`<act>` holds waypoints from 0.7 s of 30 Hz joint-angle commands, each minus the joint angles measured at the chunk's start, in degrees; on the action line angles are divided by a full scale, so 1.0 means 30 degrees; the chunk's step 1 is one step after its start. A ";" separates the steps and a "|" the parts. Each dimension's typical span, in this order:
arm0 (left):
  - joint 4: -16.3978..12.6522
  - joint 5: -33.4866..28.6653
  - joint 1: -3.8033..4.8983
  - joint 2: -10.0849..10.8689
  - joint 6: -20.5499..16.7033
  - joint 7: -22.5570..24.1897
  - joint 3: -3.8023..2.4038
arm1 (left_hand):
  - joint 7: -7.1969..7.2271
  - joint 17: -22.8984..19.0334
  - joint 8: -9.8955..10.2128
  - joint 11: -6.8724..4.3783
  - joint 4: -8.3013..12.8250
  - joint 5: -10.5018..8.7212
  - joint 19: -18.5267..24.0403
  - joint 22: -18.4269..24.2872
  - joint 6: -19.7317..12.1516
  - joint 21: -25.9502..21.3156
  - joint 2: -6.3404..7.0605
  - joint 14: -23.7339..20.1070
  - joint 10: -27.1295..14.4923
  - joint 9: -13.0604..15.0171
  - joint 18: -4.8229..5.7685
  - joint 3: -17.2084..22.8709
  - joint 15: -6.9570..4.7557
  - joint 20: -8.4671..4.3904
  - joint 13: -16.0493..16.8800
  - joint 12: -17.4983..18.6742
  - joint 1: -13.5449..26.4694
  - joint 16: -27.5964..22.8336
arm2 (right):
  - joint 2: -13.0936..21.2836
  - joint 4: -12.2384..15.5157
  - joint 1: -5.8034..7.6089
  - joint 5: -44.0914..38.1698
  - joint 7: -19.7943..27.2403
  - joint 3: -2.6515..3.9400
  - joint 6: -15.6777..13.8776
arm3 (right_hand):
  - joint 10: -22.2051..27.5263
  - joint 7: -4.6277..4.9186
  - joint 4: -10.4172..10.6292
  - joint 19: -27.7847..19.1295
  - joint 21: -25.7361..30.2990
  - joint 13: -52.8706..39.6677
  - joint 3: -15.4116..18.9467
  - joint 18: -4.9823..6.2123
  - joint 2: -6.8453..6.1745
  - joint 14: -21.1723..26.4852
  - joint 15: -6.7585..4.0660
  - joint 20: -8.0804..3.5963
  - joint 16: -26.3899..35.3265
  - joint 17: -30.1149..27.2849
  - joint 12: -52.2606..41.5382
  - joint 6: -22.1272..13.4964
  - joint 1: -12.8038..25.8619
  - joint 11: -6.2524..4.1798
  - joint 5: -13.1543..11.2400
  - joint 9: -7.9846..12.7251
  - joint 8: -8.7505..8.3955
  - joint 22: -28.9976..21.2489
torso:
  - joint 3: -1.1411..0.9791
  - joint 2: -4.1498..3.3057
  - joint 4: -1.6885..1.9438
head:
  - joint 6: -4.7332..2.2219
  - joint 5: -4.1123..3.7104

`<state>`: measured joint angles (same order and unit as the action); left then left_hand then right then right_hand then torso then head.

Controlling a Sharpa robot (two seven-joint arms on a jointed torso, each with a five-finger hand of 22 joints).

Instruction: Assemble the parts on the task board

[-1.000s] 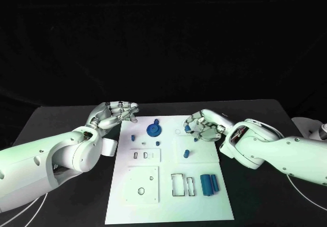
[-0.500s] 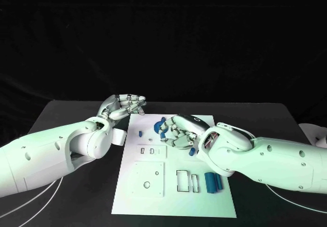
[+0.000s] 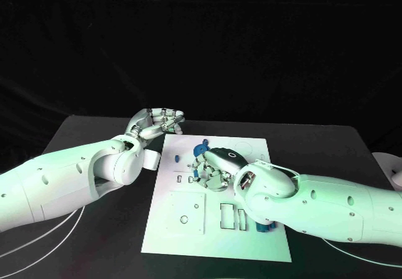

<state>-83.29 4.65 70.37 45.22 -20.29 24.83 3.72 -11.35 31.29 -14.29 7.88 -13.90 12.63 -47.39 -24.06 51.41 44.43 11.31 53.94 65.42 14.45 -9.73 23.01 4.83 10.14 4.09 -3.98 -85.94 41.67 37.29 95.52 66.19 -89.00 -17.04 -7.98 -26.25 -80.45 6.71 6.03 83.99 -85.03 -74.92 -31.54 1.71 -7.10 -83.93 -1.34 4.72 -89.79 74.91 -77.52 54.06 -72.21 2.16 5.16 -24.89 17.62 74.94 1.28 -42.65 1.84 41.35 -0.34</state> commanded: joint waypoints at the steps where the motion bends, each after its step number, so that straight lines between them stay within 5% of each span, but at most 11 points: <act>1: -0.0098 -0.0091 0.0019 -0.0010 0.0382 0.0065 -0.0012 | -0.0041 -0.0016 0.0095 0.0059 0.0020 -0.0097 -0.0022 -0.0013 -0.0025 0.0052 0.0004 0.0048 -0.0062 0.0031 -0.0195 0.0066 -0.0052 0.0028 0.0026 0.0023 0.0114 -0.0038 | -0.0104 -0.0160 -0.0242 -0.1451 -0.0897 -0.0002 0.0064 | -0.0074 -0.0170 0.0104 0.0901 -0.0056 -0.1161 0.0066 -0.0120 -0.0070 -0.2024 -0.0164 -0.0074 -0.0069 0.5030 0.0008 0.0184 0.0055 -0.0120 0.0108 -0.3324 0.0322 0.3771 | -0.0040 -0.0031 0.0021 | 0.0113 0.0054; 21: -0.0353 -0.0092 0.0019 0.0117 0.0418 0.0024 -0.0010 | -0.0040 -0.0021 0.0095 0.0059 0.0022 -0.0099 -0.0030 -0.0017 -0.0023 0.0064 0.0001 0.0049 -0.0057 0.0034 -0.0197 0.0067 -0.0051 0.0032 0.0027 0.0021 0.0121 -0.0040 | -0.0618 -0.0971 -0.0965 -0.2165 -0.0676 -0.0015 -0.0455 | -0.0168 -0.0192 0.0319 0.0888 -0.0021 -0.1242 0.0174 -0.0112 -0.0335 -0.2024 -0.0202 -0.0115 -0.0069 0.5030 -0.0073 0.0205 0.0349 -0.0151 0.0015 -0.3288 0.0352 0.3756 | -0.0052 -0.0031 -0.0020 | 0.0246 0.0170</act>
<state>-84.14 4.58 70.37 45.59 -20.11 24.70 3.73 -11.35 31.30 -14.29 7.88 -13.90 12.63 -47.39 -24.06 51.41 44.43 11.31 53.94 65.42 14.49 -9.73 23.01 4.82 10.14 4.08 -3.98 -85.94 41.67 35.52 92.79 63.49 -93.83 -19.07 -7.97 -27.16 -80.66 6.63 6.59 83.99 -85.03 -74.91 -30.97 1.71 -7.94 -84.14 -1.55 4.72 -89.76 74.91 -77.52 54.11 -71.39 1.94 5.05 -28.34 18.53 74.93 1.10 -42.73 1.81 42.02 0.15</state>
